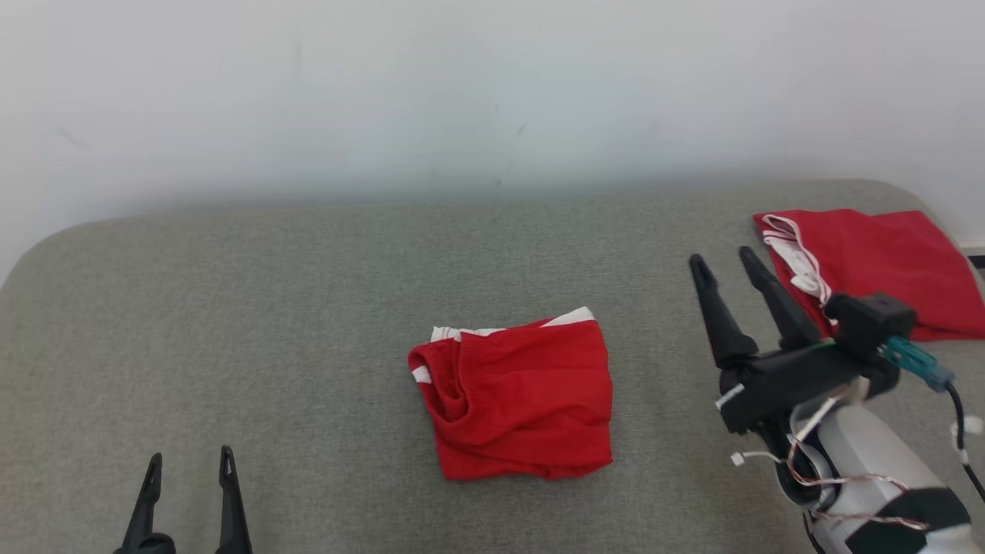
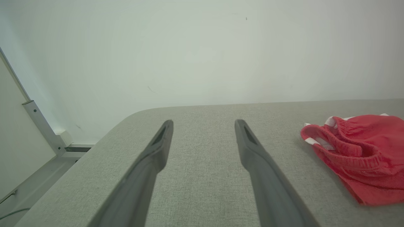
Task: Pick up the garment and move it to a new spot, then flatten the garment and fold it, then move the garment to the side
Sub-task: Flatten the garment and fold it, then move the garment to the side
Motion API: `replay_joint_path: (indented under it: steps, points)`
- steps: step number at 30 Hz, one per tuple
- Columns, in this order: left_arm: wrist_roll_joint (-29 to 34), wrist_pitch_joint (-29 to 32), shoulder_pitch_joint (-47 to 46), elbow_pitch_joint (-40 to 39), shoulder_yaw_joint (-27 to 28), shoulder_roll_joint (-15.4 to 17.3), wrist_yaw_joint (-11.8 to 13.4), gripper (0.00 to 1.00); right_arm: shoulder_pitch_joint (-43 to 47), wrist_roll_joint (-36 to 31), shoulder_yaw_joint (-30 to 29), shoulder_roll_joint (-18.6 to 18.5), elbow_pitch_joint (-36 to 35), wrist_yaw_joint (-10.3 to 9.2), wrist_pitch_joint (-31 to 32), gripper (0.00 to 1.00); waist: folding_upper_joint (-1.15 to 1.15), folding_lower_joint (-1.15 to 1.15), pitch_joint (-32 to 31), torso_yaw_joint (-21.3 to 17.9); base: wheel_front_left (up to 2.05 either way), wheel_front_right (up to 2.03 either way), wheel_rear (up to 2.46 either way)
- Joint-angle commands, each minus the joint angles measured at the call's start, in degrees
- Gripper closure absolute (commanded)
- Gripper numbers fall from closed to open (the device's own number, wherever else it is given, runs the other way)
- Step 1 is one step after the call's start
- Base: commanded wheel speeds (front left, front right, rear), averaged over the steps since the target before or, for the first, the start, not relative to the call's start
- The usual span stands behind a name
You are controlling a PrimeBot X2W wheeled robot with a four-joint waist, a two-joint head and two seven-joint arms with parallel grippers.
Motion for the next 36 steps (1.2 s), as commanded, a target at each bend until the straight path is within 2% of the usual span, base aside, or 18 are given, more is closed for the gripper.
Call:
replay_joint_path:
  steps: [1,6,11,17,22,36]
  points:
    - [0.0,-0.17,0.99,-0.26,0.17,0.46,0.16,0.0,2.41,-1.64,-1.97,0.0,-1.22,0.01,-0.58,0.0,0.0,0.01,-0.87,-1.69,0.0,0.0,0.0]
    - [0.15,-0.11,1.41,-0.41,-0.01,0.99,0.01,0.0,8.27,-8.91,-9.07,1.0,-6.64,0.01,-0.97,0.0,0.0,0.01,-1.12,-2.93,0.0,0.0,0.0]
    - [0.04,0.27,1.28,-0.13,-0.6,1.36,-0.36,0.0,14.21,-15.3,-14.87,4.3,-11.71,0.01,-0.88,0.0,0.0,0.01,-1.37,-3.34,0.0,0.0,0.0]
    - [0.11,0.8,0.91,-0.3,-1.56,1.45,-0.54,0.0,20.4,-21.0,-19.12,8.97,-15.52,0.01,-0.88,0.0,0.0,0.01,-1.82,-3.06,0.0,0.0,0.0]
    - [-0.02,0.98,1.14,-0.43,-2.04,1.68,-0.75,0.0,24.68,-24.25,-21.62,11.63,-17.45,0.01,-0.89,0.0,0.0,0.01,-2.21,-2.69,0.0,0.0,0.0]
    - [-0.12,3.07,1.53,-1.78,-2.91,3.27,-0.96,0.0,30.16,-30.59,-24.84,15.15,-22.4,0.01,3.09,0.0,0.0,0.01,-2.83,-1.98,0.0,0.0,0.0]
